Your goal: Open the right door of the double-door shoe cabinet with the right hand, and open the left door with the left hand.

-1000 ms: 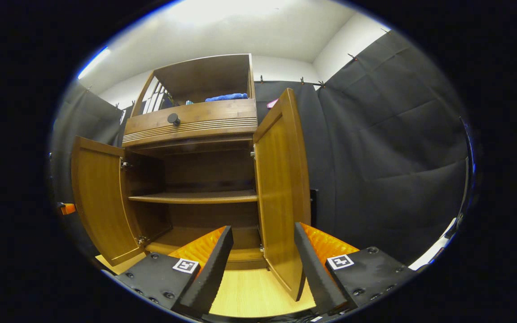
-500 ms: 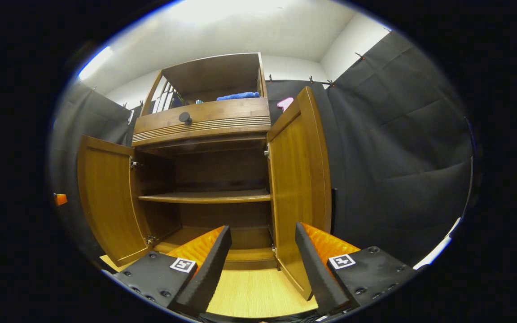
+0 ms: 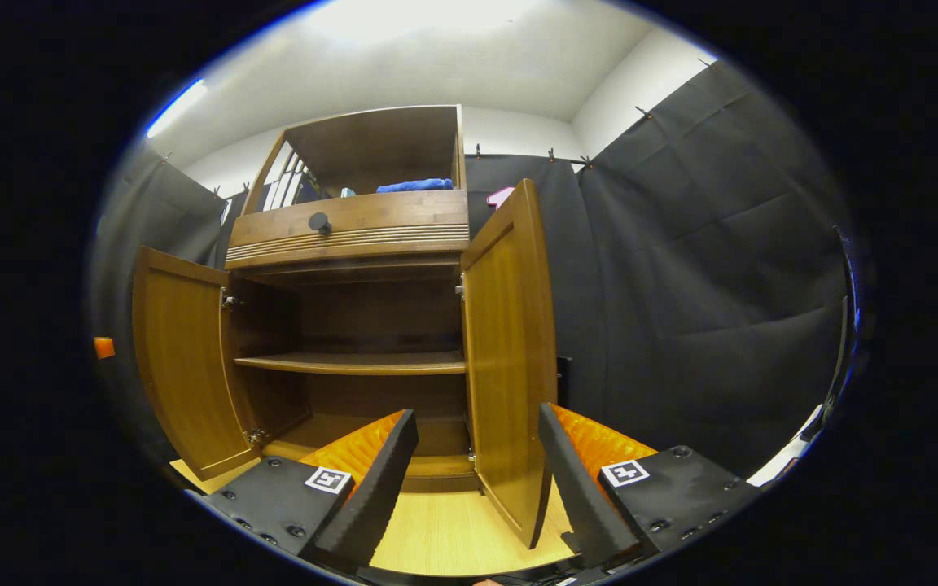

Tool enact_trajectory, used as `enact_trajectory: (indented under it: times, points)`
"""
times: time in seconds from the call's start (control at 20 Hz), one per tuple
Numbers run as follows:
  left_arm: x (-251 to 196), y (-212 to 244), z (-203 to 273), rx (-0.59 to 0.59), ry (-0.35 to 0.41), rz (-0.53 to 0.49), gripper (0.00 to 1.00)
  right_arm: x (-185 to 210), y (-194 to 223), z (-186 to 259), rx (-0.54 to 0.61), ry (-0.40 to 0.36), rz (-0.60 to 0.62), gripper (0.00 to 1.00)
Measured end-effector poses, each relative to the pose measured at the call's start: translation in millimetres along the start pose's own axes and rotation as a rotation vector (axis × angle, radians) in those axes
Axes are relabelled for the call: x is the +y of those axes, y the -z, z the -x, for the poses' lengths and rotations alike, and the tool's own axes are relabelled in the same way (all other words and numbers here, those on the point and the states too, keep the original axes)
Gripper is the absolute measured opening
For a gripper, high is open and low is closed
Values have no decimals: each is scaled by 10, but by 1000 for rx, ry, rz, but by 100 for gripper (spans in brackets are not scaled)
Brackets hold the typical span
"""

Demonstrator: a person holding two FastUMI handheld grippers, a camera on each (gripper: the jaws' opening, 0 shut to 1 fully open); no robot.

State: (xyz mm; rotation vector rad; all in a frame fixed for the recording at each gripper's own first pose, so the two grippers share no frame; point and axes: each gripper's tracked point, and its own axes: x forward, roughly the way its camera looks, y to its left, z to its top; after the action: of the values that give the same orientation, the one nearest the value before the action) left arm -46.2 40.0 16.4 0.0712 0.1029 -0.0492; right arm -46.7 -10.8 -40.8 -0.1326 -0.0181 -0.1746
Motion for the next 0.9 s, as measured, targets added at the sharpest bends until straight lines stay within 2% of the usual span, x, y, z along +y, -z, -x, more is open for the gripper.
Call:
enact_trajectory:
  times: [0.15, 0.25, 0.3, 0.5, 0.75, 0.8, 0.85, 0.9]
  points:
    - [-41, -20, 26, 3, 7, 16, 36, -93, -31, 22, 0, 16, -1, 89]
    - [-28, 10, 33, 15, -22, 37, 47, -140, -56, 49, -4, 20, 0, 89]
    - [5, 7, 52, 24, -46, 41, 61, -159, -66, 54, -7, 24, 1, 89]
    - [88, -39, 45, 9, -104, 36, 95, -193, -69, 62, -5, 28, 4, 89]
    - [37, -88, 11, -12, -81, 39, 96, -183, -48, 36, 5, 23, 2, 89]
    - [15, -80, 34, -8, -75, 43, 96, -177, -40, 36, 5, 21, 2, 96]
    - [10, -70, 22, -1, -71, 49, 92, -181, -39, 35, 6, 20, 2, 96]
    - [6, -63, 10, 6, -69, 55, 94, -186, -40, 29, 5, 20, 1, 96]
